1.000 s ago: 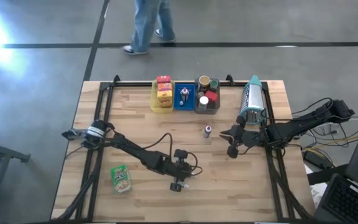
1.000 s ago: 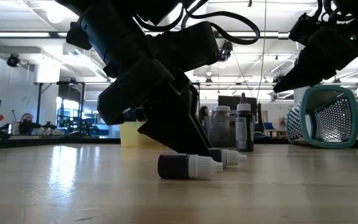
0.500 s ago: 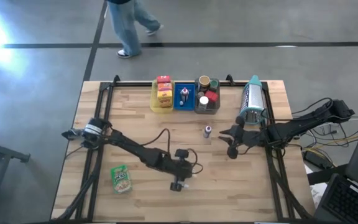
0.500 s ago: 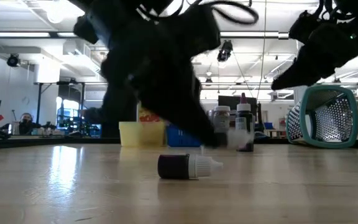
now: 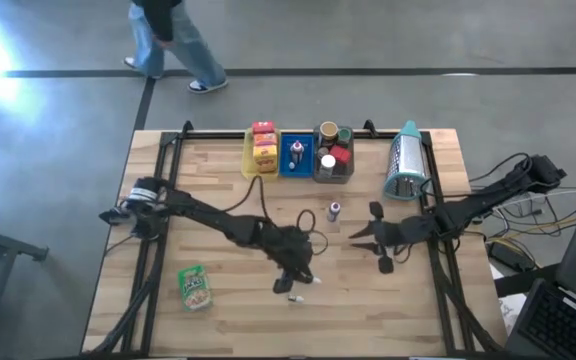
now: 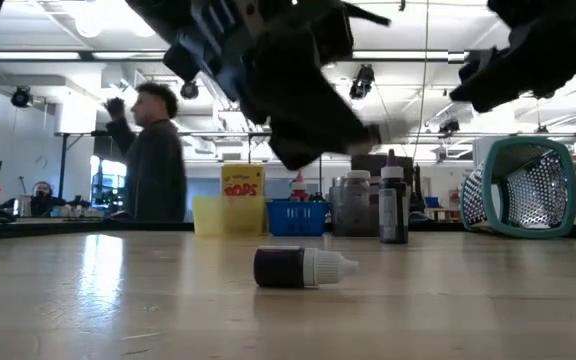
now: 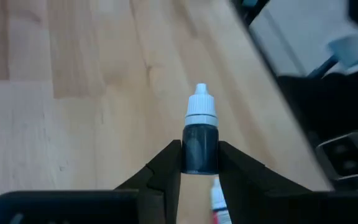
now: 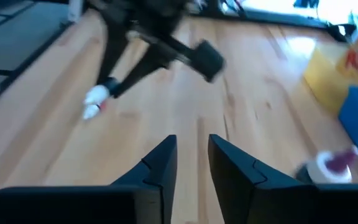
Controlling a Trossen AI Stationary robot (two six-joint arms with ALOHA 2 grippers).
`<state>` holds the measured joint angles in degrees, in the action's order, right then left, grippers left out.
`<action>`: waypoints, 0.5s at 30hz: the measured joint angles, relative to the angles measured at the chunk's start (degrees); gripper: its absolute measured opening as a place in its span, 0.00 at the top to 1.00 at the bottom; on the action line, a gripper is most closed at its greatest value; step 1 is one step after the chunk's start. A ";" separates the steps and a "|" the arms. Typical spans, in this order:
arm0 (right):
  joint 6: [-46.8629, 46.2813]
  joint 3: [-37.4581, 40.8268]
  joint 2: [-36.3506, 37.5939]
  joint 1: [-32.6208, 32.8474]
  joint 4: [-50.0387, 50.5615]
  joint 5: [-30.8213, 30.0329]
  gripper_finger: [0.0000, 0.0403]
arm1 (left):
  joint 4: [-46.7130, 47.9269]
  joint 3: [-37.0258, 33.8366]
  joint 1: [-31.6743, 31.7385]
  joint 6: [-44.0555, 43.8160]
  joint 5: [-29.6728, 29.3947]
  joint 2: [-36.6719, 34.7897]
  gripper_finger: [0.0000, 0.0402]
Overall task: Pick & Place Kitchen Items
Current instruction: Put the small purple food coloring bottle into the blue bin
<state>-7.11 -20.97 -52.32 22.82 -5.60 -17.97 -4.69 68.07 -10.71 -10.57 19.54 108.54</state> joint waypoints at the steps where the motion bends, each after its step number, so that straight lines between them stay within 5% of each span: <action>1: 1.14 -0.02 -0.16 0.55 -1.02 -0.01 0.79 | -1.18 -0.67 0.59 -0.90 0.86 -0.90 0.75; 15: 19.27 -7.01 -12.41 1.36 -8.33 -4.53 0.80 | -4.39 -7.57 6.08 -14.38 3.61 -13.06 0.75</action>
<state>12.15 -27.98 -64.73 24.18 -13.93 -22.50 -9.08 60.50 -4.63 -24.95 23.16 95.48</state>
